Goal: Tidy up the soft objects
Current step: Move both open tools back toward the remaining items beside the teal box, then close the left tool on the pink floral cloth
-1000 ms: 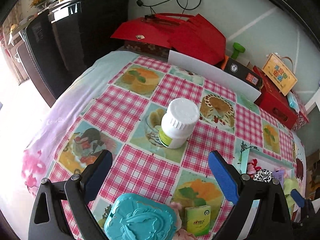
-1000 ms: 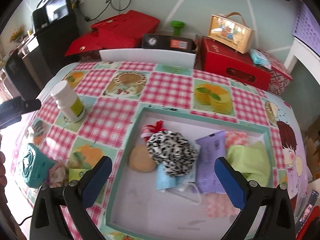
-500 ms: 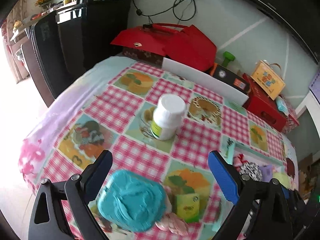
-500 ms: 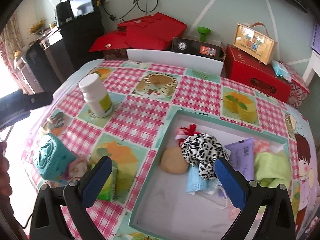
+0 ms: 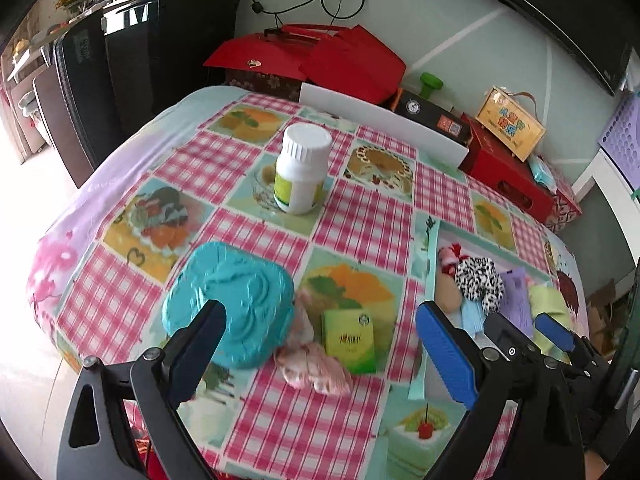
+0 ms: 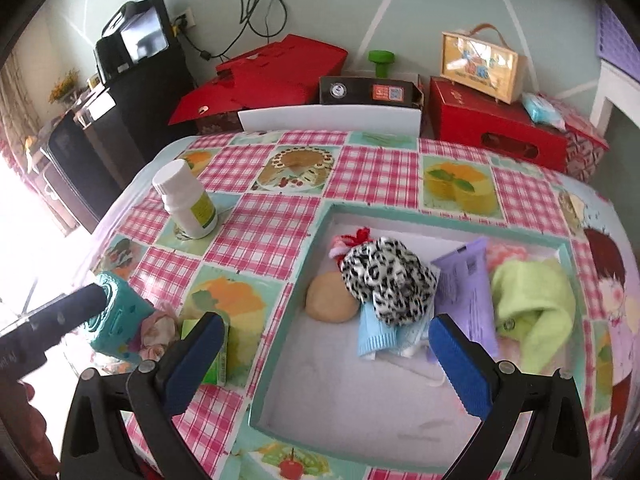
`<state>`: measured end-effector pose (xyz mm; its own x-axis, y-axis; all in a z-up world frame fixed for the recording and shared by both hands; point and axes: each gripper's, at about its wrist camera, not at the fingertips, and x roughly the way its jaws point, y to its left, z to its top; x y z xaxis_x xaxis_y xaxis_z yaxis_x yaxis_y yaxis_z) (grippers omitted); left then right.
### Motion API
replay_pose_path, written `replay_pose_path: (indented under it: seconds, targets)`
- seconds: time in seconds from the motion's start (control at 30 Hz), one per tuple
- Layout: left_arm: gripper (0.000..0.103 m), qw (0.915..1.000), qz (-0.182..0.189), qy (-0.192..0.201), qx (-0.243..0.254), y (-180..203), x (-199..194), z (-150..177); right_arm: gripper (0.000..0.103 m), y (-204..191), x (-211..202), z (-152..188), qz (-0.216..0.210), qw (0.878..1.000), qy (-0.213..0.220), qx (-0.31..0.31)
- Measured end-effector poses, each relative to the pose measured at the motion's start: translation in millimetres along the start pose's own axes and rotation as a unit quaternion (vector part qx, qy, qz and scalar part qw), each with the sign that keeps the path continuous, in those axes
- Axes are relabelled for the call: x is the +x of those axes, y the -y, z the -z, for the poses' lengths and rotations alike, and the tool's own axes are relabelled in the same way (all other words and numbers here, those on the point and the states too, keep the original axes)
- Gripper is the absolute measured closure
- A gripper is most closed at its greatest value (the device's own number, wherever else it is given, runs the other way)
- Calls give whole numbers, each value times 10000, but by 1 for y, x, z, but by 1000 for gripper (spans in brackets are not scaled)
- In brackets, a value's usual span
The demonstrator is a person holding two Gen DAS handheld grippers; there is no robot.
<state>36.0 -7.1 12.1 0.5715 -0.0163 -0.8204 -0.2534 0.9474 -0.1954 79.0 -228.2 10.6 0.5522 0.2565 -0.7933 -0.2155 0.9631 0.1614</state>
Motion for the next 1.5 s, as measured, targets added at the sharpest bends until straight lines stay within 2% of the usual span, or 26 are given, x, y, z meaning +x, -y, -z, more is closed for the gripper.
replay_pose_path:
  seconds: [0.17, 0.47, 0.6, 0.7, 0.77, 0.87, 0.97, 1.03, 1.13, 1.37, 1.5]
  targets:
    - [7, 10000, -56, -29, -27, 0, -2, 12, 0, 0, -2, 15, 85, 9999, -13, -87]
    - [8, 9998, -56, -148, 110, 7, -2, 33, 0, 11, -8, 27, -31, 9999, -12, 168]
    - [17, 9994, -50, -267, 205, 13, 3, 39, 0, 10, -9, 26, -45, 9999, 55, 148]
    - [19, 9991, -67, -370, 170, 14, 9, 43, 0, 10, -10, 25, -132, 9997, 121, 145]
    - [20, 9992, -87, -377, 119, 13, 12, 45, 2, 10, -10, 24, -267, 9994, 180, 136]
    - [30, 9992, -74, -400, -41, 8, 16, 46, 6, 4, -10, 23, -598, 9979, 213, 108]
    - [31, 9988, -96, -462, -158, 3, 22, 49, 8, -7, -8, 23, -848, 9962, 215, -18]
    - [32, 9984, -63, -481, -275, -1, 25, 49, 9, -13, -7, 24, -876, 9959, 205, -101]
    - [41, 9979, -73, -501, -396, -5, 32, 50, 11, -20, -4, 24, -920, 9954, 152, -214]
    - [46, 9956, -5, -674, -645, -14, 49, 54, 12, -35, 7, 24, -1161, 9925, 36, -368]
    - [54, 9939, 51, -766, -787, -20, 57, 55, 14, -42, 15, 25, -1224, 9914, -98, -461]
